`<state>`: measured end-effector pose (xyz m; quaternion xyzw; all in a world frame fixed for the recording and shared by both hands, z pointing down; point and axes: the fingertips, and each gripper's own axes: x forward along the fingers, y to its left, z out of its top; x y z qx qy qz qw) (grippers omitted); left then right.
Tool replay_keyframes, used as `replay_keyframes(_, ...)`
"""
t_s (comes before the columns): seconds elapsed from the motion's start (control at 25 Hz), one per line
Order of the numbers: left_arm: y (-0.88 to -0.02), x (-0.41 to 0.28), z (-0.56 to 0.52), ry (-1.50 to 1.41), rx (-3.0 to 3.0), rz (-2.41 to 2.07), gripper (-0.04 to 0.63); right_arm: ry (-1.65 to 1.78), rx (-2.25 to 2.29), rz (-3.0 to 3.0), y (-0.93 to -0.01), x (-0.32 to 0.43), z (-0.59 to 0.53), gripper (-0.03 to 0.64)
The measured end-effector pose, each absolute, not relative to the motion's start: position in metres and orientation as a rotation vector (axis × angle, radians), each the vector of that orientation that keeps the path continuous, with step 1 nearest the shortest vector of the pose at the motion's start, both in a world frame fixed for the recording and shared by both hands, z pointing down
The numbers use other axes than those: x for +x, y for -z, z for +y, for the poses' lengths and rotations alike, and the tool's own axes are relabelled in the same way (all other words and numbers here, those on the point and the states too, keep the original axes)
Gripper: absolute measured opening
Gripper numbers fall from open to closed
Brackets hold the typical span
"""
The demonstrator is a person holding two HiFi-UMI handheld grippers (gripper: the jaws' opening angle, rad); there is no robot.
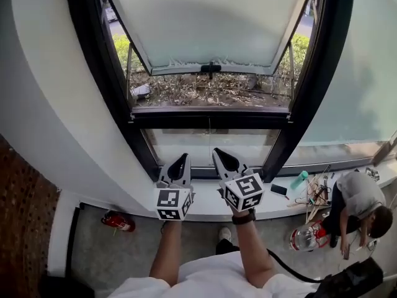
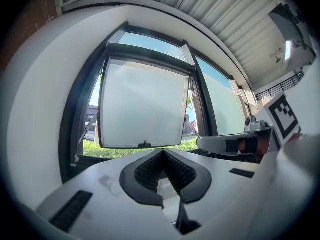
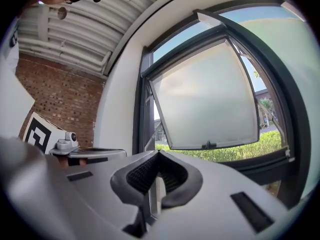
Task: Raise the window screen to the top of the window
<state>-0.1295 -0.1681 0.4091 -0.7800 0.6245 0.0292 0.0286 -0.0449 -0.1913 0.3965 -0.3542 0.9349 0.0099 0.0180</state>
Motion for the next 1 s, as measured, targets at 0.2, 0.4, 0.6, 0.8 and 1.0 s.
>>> replay_keyframes(0.2,-0.374,-0.136,-0.244,-0.117,-2.327,1.932,-0.002,-0.016,-1.049,2.858,-0.374,-0.034,-0.276,-0.005)
replay_keyframes(0.4,-0.385,-0.128,-0.298,-0.078,-2.336,1.965,-0.002,0.100,-0.971,2.931,-0.407,-0.045,-0.326,-0.005)
replay_keyframes(0.6,-0.394,-0.141,-0.335,0.004,-2.384,1.900,-0.002,-0.009,-0.860,2.883,-0.401,-0.059,-0.349,-0.005)
replay_keyframes(0.8,-0.397,-0.167,-0.364,0.161,-2.416,1.873,-0.002,-0.010,-0.943,2.851,-0.399,-0.062,-0.374,-0.005)
replay_keyframes(1.0,-0.435,-0.164,-0.379,0.329,-2.474,1.766,0.000,0.064,-1.191,2.856,-0.425,-0.065,-0.400,-0.005)
